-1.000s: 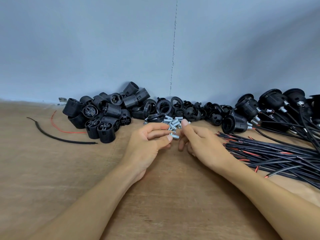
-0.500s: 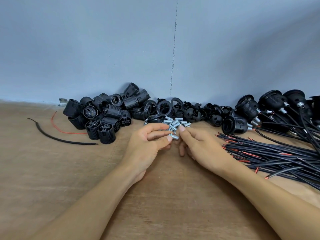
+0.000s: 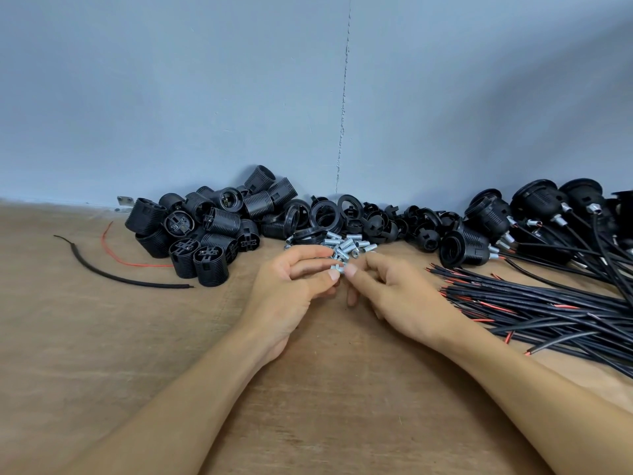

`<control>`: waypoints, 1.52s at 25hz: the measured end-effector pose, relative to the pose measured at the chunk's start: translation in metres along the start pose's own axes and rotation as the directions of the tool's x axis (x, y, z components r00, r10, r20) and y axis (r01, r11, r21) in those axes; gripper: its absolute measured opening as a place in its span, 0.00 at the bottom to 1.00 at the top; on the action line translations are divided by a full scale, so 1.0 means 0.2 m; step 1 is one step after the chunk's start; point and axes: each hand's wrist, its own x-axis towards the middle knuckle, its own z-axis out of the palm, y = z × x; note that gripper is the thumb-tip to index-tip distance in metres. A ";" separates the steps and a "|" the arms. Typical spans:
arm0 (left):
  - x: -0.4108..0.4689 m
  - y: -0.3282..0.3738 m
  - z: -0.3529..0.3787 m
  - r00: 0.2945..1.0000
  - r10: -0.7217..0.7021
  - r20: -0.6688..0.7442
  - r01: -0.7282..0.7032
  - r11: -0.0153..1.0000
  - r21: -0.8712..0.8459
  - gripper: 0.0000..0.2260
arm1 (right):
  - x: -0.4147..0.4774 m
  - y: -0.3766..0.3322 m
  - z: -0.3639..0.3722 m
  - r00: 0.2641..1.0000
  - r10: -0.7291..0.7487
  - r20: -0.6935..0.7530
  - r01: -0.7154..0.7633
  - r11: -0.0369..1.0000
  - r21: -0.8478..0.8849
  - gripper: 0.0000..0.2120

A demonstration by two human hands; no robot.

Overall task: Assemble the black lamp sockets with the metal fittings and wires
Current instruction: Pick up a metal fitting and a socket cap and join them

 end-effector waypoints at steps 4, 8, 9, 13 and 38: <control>0.00 0.00 0.00 1.000 0.000 0.001 0.000 1.000 -0.003 0.13 | 0.00 -0.01 0.00 1.000 0.005 -0.027 -0.004 0.999 0.049 0.09; 0.00 0.00 0.00 1.000 -0.004 0.007 0.004 1.000 0.004 0.13 | 0.00 -0.01 0.00 1.000 0.013 -0.019 -0.012 1.000 0.009 0.17; 0.00 0.00 0.00 1.000 -0.004 0.005 0.004 1.000 0.004 0.13 | 0.00 -0.02 0.00 1.000 0.020 -0.024 -0.019 1.000 0.021 0.16; 0.00 0.00 0.00 1.000 -0.008 0.006 0.008 1.000 0.008 0.13 | -0.01 -0.02 0.00 1.000 0.017 -0.001 -0.017 1.000 0.022 0.12; -0.01 0.03 0.03 0.998 -0.049 -0.040 0.050 0.998 0.046 0.06 | 0.16 0.09 -0.09 0.980 -0.095 -0.177 -0.044 0.760 -0.648 0.04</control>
